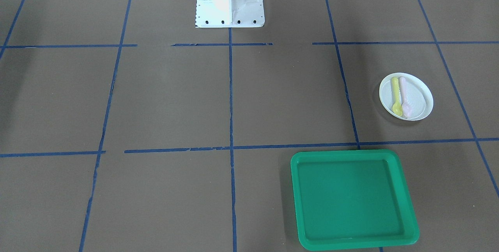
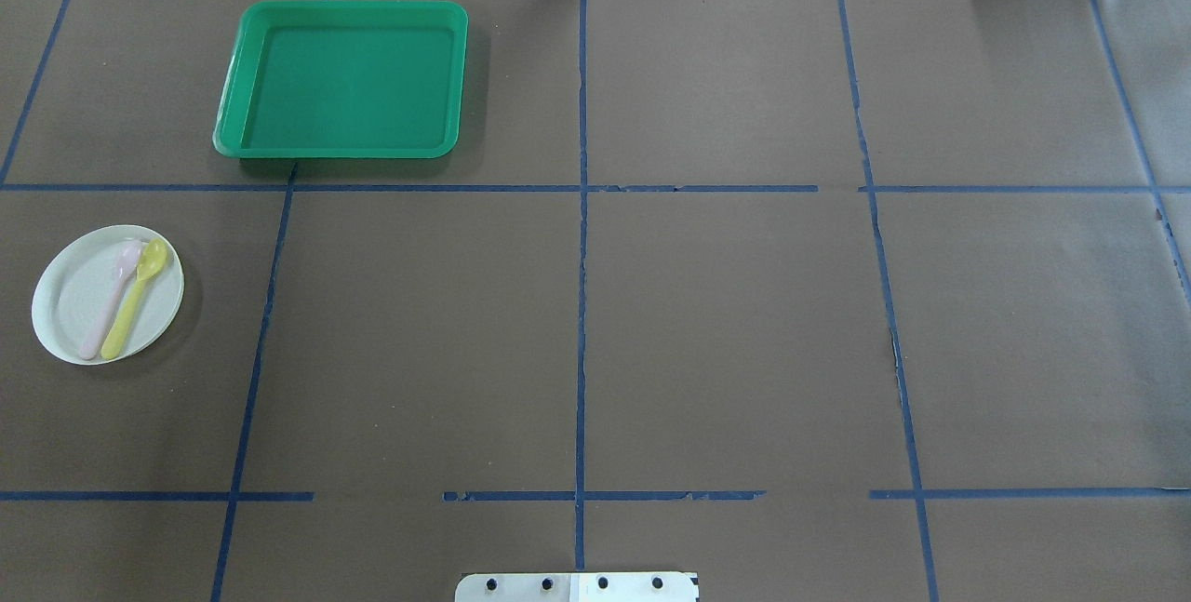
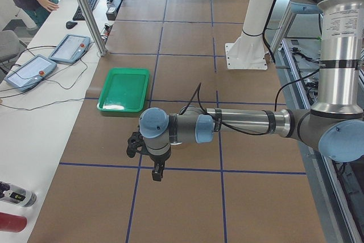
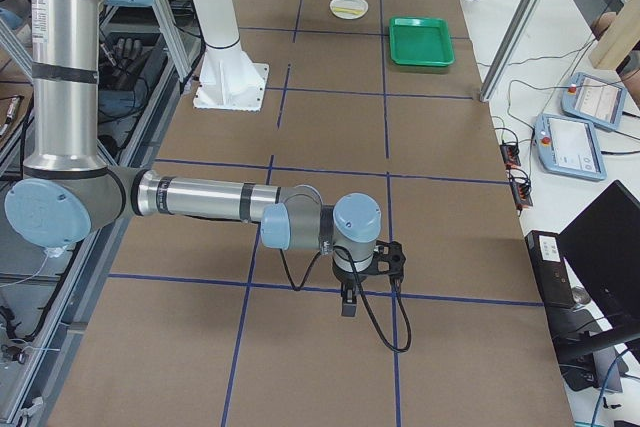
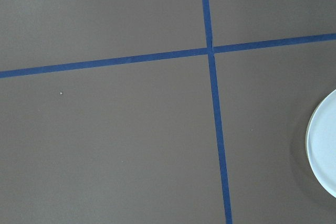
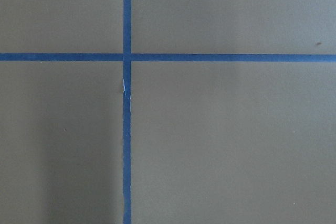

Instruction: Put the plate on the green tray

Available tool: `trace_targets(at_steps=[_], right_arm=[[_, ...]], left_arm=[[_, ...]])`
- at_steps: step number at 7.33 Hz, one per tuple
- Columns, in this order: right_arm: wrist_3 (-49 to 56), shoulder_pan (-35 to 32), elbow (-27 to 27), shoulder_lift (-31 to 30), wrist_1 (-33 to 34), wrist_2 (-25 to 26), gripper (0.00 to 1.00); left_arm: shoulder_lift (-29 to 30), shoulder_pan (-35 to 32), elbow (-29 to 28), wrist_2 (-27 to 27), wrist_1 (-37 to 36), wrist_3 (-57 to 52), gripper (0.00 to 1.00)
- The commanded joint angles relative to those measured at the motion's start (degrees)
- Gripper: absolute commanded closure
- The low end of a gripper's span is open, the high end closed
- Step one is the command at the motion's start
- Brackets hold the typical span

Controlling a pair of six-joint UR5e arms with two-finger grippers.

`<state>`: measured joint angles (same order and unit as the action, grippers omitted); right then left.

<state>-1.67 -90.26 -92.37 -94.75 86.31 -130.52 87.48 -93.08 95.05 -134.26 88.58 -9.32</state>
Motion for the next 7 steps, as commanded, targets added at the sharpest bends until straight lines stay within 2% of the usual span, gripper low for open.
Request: trace_targets(at_steps=[1, 2, 4, 7], right_arm=[[0.00, 0.00, 0.00, 0.00, -0.09, 0.00, 0.00], [0.00, 0.00, 0.09, 0.00, 0.00, 0.00, 0.00], [0.00, 0.00, 0.09, 0.00, 0.00, 0.00, 0.00], [0.00, 0.00, 0.09, 0.00, 0.00, 0.00, 0.00]], left_arm=[[0.06, 2.45, 0.66, -0.21, 7.69, 10.31, 0.00], [-0.99, 6.21, 0.66, -0.21, 13.40, 16.55, 0.00], [-1.35, 13.51, 0.31, 0.14, 18.36, 24.75, 0.00], [-1.26, 22.48, -5.99, 0.40, 33.09, 36.61, 0.00]])
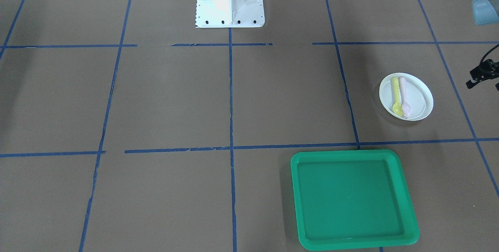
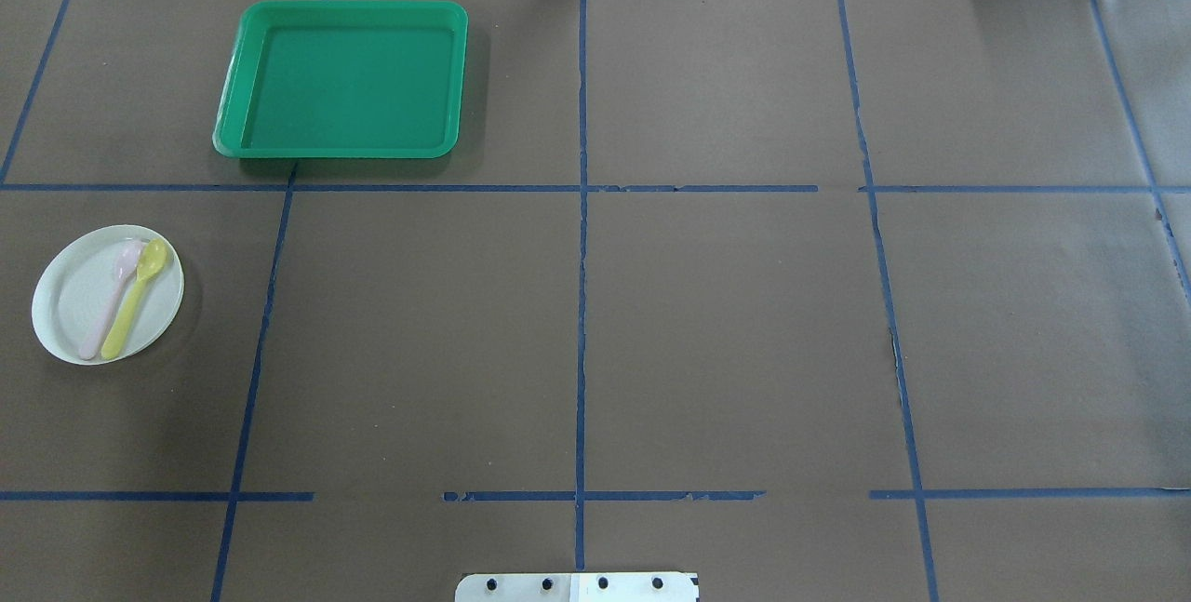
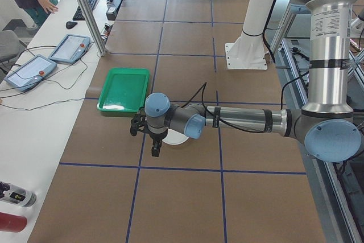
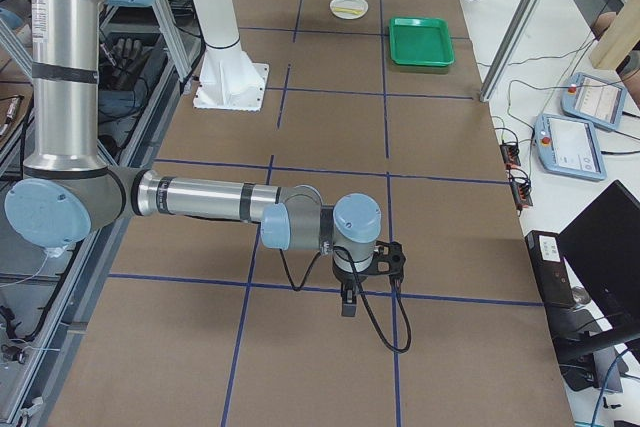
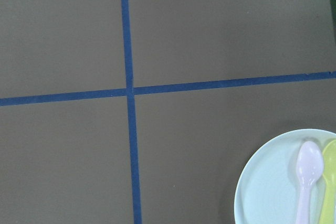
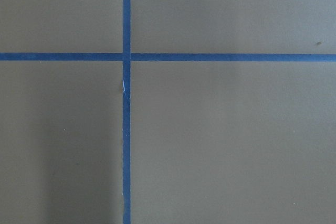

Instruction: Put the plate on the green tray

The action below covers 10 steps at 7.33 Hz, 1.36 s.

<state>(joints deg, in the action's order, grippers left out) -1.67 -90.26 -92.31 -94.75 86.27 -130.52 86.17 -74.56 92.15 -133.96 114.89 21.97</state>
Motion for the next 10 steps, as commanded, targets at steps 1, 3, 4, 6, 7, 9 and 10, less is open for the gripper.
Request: trace_targets(at_steps=[1, 3, 4, 6, 7, 9, 10], right_arm=[[0.00, 0.00, 0.03, 0.00, 0.04, 0.00, 0.00], [0.00, 0.00, 0.03, 0.00, 0.04, 0.00, 0.00], [0.00, 0.00, 0.03, 0.00, 0.04, 0.00, 0.00], [0.00, 0.00, -0.06, 0.00, 0.04, 0.00, 0.00], [0.00, 0.00, 0.02, 0.00, -0.05, 0.00, 0.00], [0.00, 0.00, 0.02, 0.00, -0.05, 0.00, 0.00], [0.00, 0.00, 0.03, 0.00, -0.05, 0.00, 0.00]], left_arm=[[0.13, 7.20, -5.56, 0.19, 12.24, 9.28, 0.00], [0.75, 10.82, -8.82, 0.28, 16.06, 11.07, 0.00], [0.75, 11.45, -8.83, 0.28, 15.98, 11.07, 0.00], [1.27, 13.03, -9.10, 1.86, 15.64, 11.34, 0.14], [1.36, 13.21, -9.27, 1.86, 15.55, 11.34, 0.21], [1.45, 13.30, -9.45, 1.86, 15.46, 11.25, 0.34], [1.37, 13.38, -9.45, 1.86, 15.54, 11.16, 0.39]])
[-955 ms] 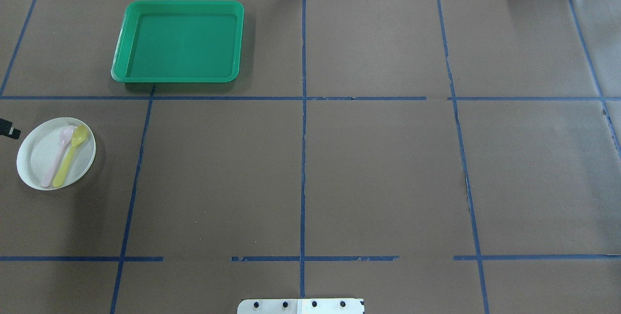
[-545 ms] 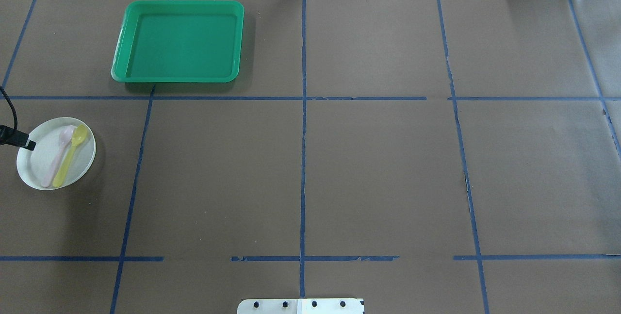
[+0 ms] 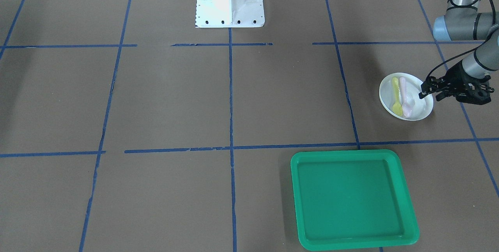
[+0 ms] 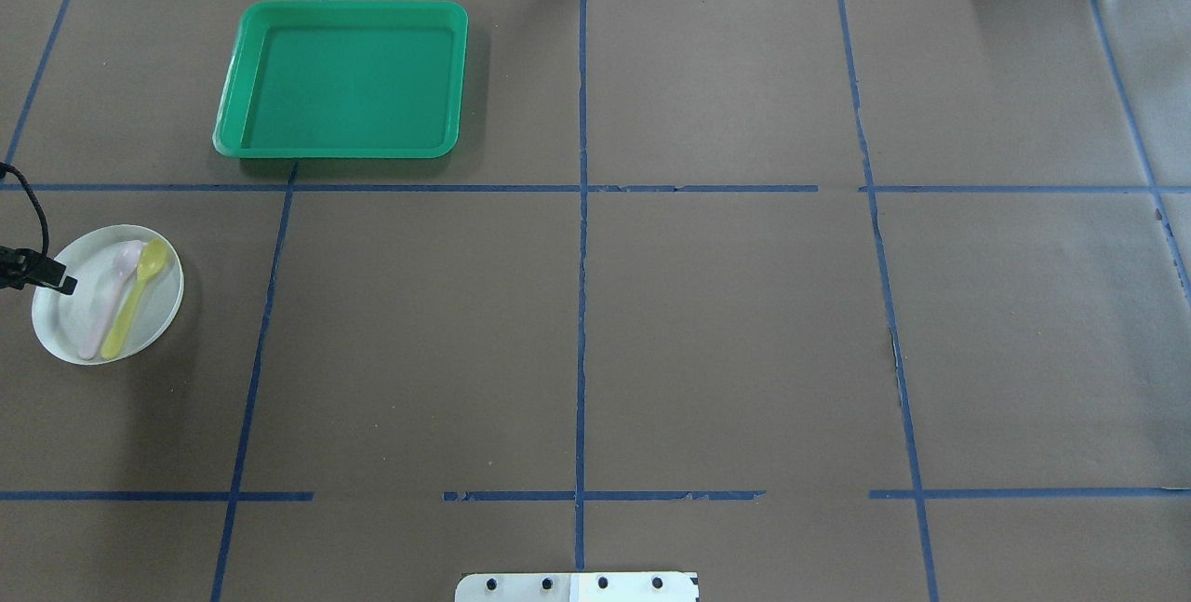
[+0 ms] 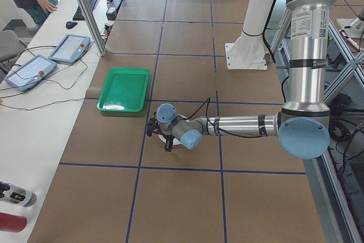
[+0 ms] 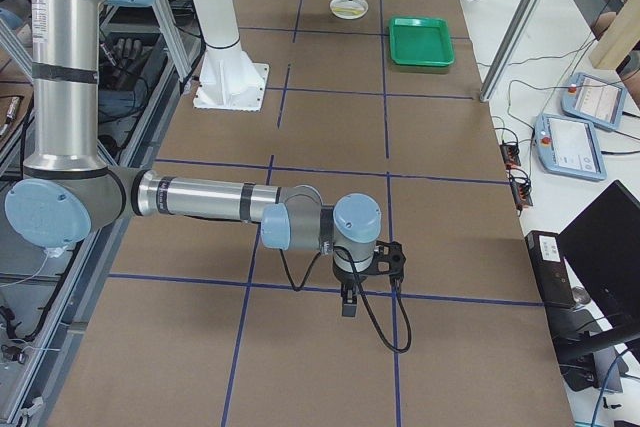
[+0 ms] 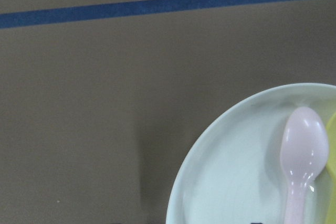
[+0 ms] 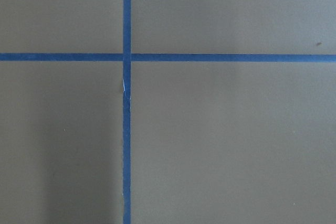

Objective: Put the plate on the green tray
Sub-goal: 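Lower the left gripper to the white plate's rim and grasp it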

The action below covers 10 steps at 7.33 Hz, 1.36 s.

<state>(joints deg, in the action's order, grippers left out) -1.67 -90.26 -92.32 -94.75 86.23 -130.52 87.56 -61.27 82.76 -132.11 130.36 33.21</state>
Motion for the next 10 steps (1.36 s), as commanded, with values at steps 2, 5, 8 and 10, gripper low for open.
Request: trace_targets(at_steps=[2, 5, 8, 10], right_arm=[[0.00, 0.00, 0.03, 0.00, -0.01, 0.00, 0.00], [0.00, 0.00, -0.06, 0.00, 0.08, 0.00, 0.00], [0.00, 0.00, 0.03, 0.00, -0.01, 0.00, 0.00], [0.00, 0.00, 0.03, 0.00, 0.08, 0.09, 0.00]], left_arm=[[0.07, 0.10, -0.76, 0.01, 0.25, -0.17, 0.46], [0.07, 0.10, -1.11, 0.01, 0.34, -0.17, 0.48], [-0.02, 0.10, -1.02, 0.01, 0.51, -0.60, 0.95], [-0.54, 0.01, -0.59, -0.60, 0.60, -1.04, 1.00]])
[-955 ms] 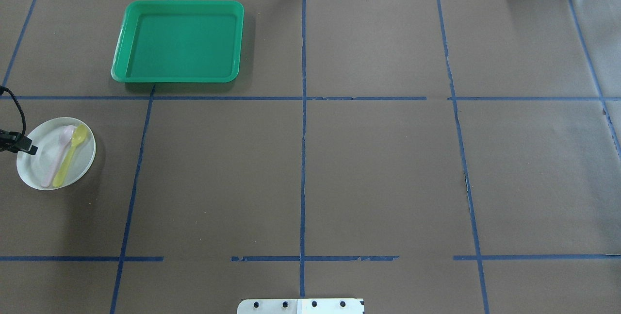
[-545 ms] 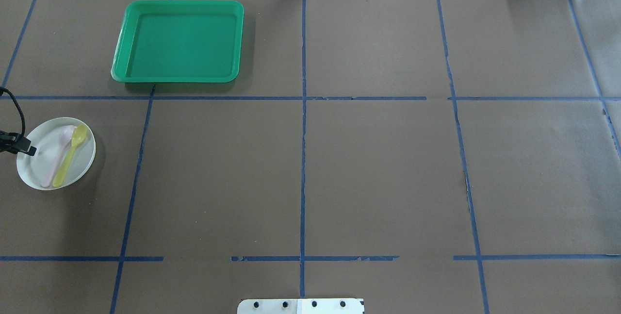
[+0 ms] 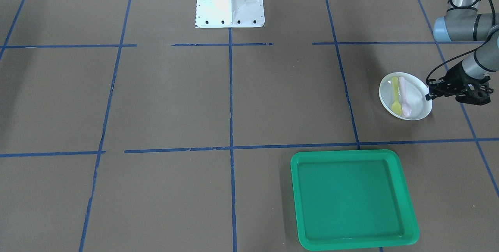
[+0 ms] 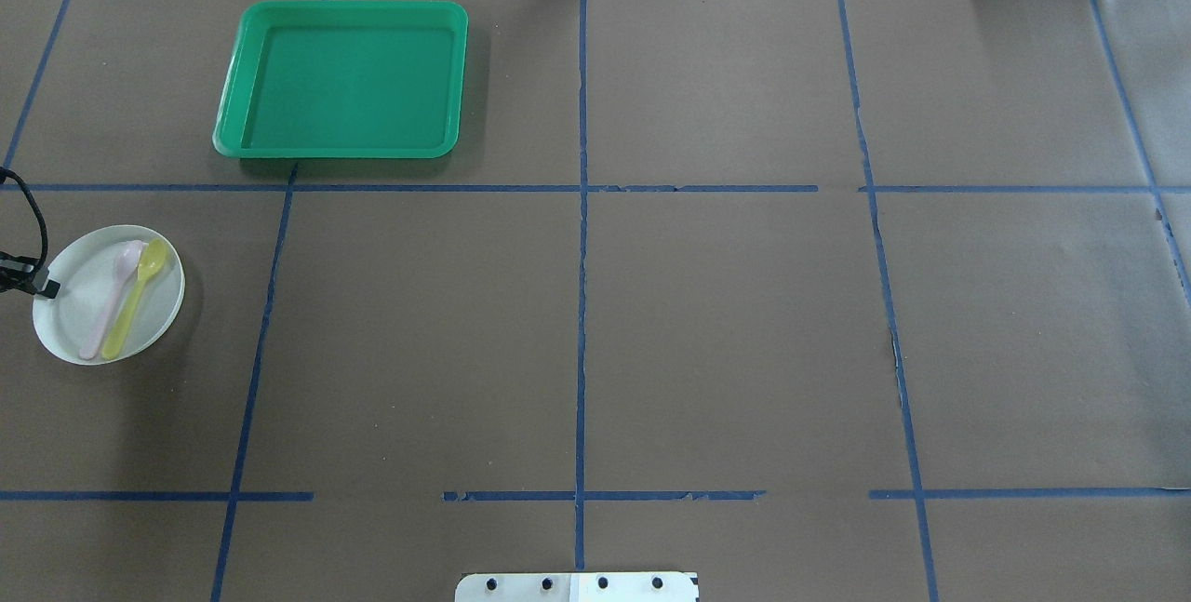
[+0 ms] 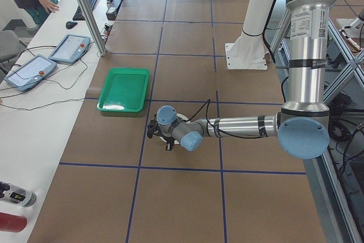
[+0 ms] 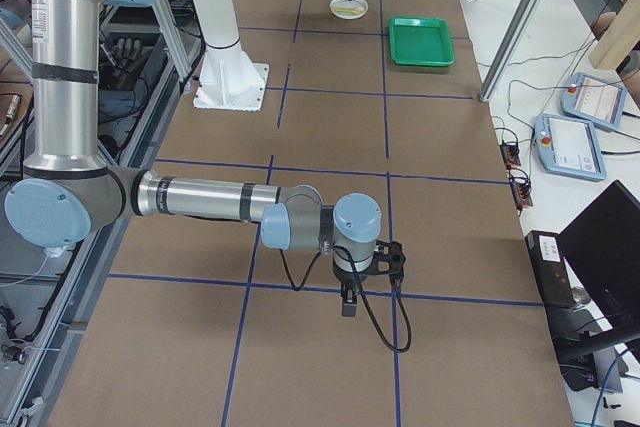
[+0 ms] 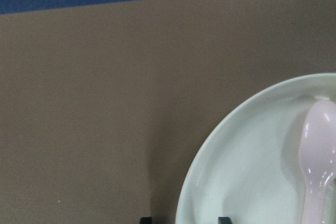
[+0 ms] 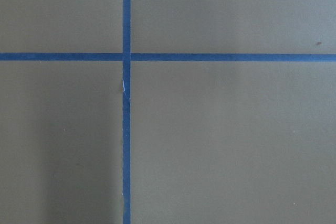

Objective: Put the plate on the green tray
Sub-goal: 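Lower the left gripper to the white plate's rim and grasp it, then lift the plate with the left gripper and carry it toward the green tray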

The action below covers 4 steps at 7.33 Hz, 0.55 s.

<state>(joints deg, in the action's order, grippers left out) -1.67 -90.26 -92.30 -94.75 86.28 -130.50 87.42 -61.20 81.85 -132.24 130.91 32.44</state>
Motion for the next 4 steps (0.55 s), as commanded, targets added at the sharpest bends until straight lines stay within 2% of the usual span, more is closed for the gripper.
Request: trace_targets(at_steps=[1, 2, 3, 4], right_arm=[[0.00, 0.00, -0.07, 0.00, 0.03, -0.02, 0.00], [0.00, 0.00, -0.08, 0.00, 0.03, -0.02, 0.00], [0.00, 0.00, -0.08, 0.00, -0.05, -0.02, 0.00], [0.00, 0.00, -0.08, 0.00, 0.03, -0.02, 0.00]], left_arm=[[-1.02, -0.41, 1.45, -2.22, -0.47, -3.49, 1.00], [-0.94, -1.98, 1.12, -9.72, -1.09, -5.78, 1.00], [-0.85, -5.91, 1.20, -14.32, -2.22, -6.24, 1.00], [-0.85, -6.91, 1.03, -18.28, -2.32, -6.25, 1.00]])
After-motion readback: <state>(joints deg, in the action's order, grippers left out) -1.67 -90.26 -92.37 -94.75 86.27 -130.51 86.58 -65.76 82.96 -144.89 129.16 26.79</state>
